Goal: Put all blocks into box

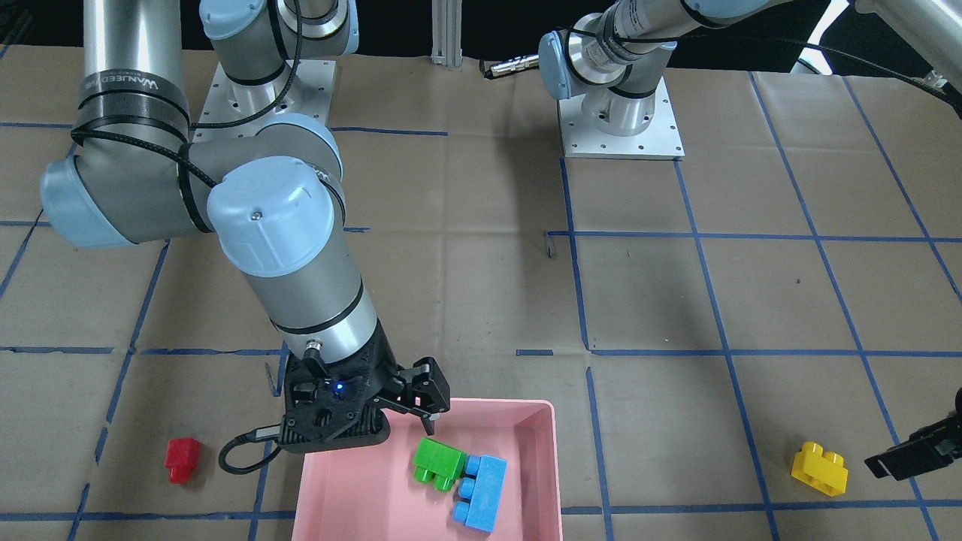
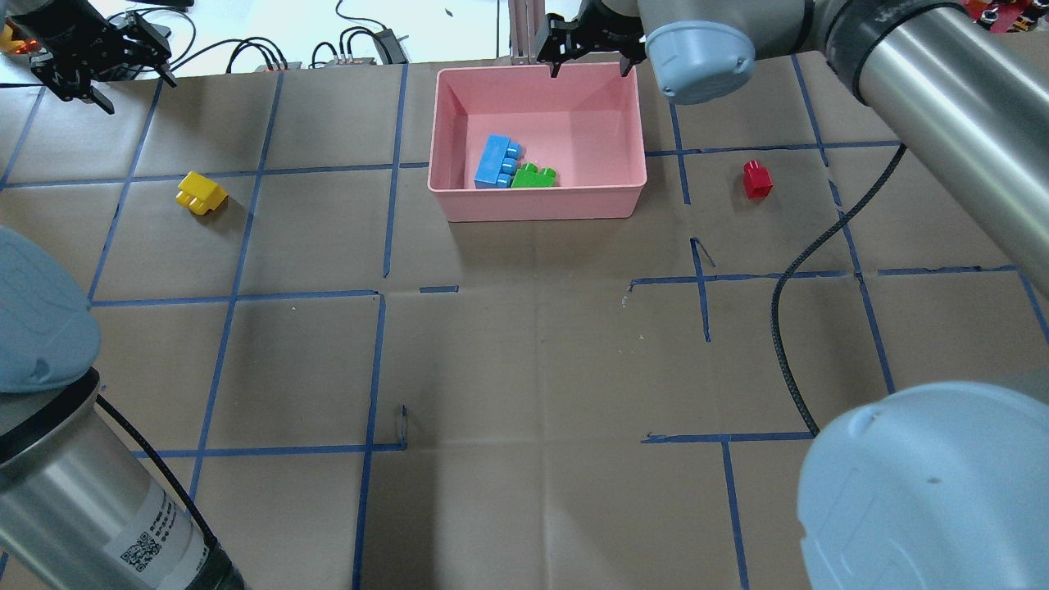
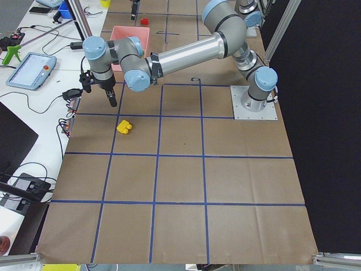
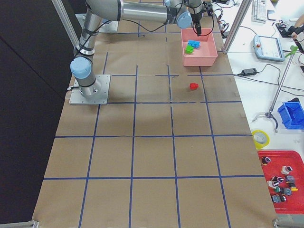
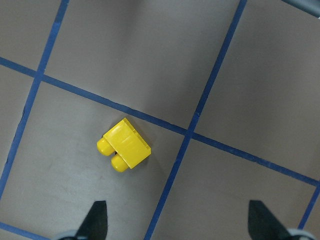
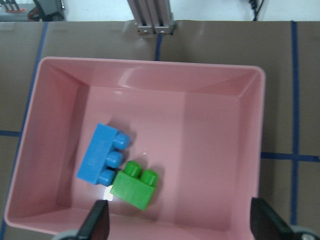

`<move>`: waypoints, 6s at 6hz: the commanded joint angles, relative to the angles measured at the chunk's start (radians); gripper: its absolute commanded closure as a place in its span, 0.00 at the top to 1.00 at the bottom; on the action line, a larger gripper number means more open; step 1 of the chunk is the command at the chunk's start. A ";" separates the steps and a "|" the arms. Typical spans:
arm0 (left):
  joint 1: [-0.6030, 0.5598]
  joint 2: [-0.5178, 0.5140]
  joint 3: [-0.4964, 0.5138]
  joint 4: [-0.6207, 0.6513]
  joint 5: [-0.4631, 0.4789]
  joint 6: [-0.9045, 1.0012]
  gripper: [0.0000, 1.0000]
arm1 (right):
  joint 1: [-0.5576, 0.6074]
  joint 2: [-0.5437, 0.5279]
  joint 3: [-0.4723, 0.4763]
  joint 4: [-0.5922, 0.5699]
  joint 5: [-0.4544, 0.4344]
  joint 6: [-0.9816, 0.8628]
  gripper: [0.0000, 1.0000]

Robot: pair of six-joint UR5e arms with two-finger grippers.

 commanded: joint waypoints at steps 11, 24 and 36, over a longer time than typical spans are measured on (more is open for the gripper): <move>0.035 -0.103 -0.327 0.450 0.039 -0.612 0.99 | -0.301 0.143 0.344 -0.375 -0.014 -0.403 0.98; 0.035 -0.085 -0.314 0.433 -0.053 -0.626 0.21 | -0.154 -0.139 0.258 0.018 0.078 -0.022 0.04; -0.408 0.116 -0.117 -0.078 0.034 -0.147 0.05 | -0.066 -0.175 0.138 0.402 -0.020 0.013 1.00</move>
